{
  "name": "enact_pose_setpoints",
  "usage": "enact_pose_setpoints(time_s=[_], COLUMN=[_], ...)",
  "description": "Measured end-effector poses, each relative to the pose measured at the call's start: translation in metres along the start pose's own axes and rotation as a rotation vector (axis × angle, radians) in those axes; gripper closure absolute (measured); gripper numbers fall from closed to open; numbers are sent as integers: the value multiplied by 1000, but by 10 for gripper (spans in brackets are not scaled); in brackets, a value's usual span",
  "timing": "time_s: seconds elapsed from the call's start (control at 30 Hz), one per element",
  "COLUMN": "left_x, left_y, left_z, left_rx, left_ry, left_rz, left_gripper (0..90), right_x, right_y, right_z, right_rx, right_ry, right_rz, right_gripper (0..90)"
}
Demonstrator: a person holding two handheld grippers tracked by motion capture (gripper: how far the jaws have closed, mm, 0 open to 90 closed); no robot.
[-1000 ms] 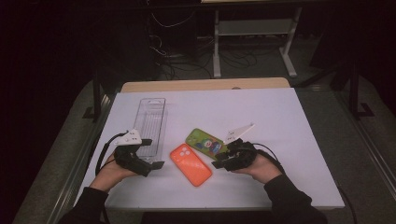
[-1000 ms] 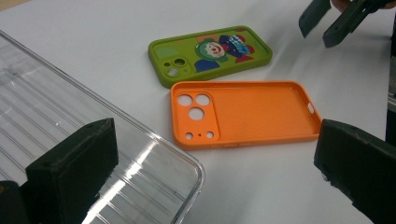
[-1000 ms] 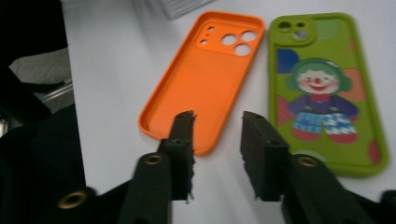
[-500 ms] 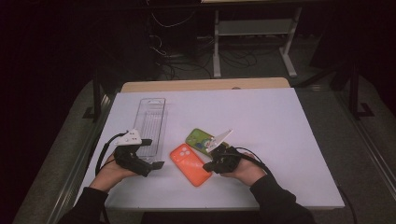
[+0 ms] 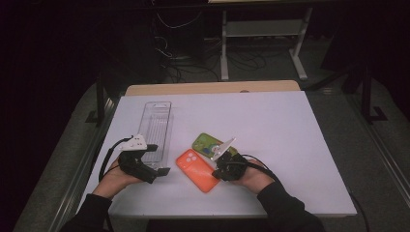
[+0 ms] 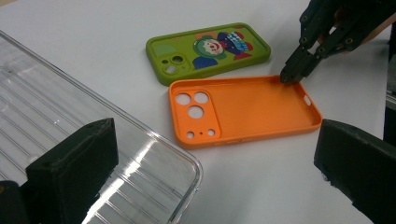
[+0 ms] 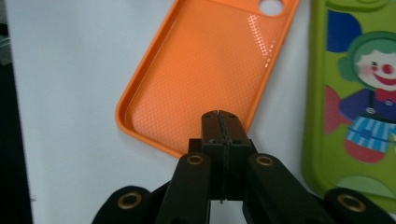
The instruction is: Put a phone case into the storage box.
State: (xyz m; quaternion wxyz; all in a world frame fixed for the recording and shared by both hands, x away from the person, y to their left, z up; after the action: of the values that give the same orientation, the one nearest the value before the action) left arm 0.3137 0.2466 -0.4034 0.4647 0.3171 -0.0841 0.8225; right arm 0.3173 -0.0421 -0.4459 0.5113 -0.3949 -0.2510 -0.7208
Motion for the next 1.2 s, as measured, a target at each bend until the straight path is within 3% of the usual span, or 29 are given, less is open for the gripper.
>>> enact_pose_setpoints(time_s=[0.33,0.5,0.63,0.67,0.83,0.93,0.97,1.07,1.1,1.13,1.2], left_x=[0,0,-1,0,0,0,0,0,0,0,0], left_y=[0,0,0,0,0,-1,-1,-1,-1,-1,-1], left_z=[0,0,0,0,0,0,0,0,0,-1,-1], left_rx=[-2,-3,-9,-4,-7,-18,-18,-17,-17,-12,-14], left_ry=[-4,-7,-5,-7,-9,-8,-8,-13,-13,-5,-5], left_rz=[0,0,-2,-2,0,-1,-1,-1,-1,-3,-4], left_gripper=[0,0,0,0,0,0,0,0,0,0,0], right_x=[0,-1,9,21,47,59,59,76,76,83,90], right_y=[10,12,15,17,28,34,34,40,40,43,44], right_z=[-2,-3,-3,-4,-17,-29,-29,-49,-49,-58,-67], right_rx=[-17,-21,-44,-92,-152,-185,-185,-232,-232,-234,-242], right_ry=[-5,-3,42,89,181,208,208,238,238,246,257], right_rz=[-58,-58,-45,-26,-50,-88,-88,-118,-118,-142,-164], right_gripper=[883,882,865,827,648,519,519,388,388,323,273])
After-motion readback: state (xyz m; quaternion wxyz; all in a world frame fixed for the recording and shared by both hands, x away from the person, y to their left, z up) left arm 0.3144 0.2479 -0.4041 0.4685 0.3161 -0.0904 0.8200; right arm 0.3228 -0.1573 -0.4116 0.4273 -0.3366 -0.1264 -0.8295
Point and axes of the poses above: each handheld gripper's, and its own axes: x roughly backward along the jaws, z roughly out of its top, y roughly to its right, the point moved 2 cm from there along -x, roughly forward along the jaws, and after that the axes turned 4 degrees about x, right-handed, at the moved point
